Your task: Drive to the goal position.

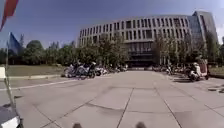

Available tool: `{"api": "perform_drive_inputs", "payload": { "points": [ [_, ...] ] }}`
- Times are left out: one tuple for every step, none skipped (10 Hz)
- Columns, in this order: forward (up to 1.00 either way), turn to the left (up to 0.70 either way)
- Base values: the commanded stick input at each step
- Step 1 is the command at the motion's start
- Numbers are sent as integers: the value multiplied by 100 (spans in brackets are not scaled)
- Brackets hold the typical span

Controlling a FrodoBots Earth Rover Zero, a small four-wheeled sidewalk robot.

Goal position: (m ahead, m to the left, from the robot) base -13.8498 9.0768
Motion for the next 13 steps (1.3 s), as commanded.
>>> {"api": "perform_drive_inputs", "payload": {
  "points": [
    [0,70],
    [0,70],
    [0,70],
    [0,70],
    [0,70],
    [0,70],
    [0,70],
    [0,70],
    [0,70],
    [0,70],
    [0,70],
    [0,70],
    [0,70]
  ]
}}
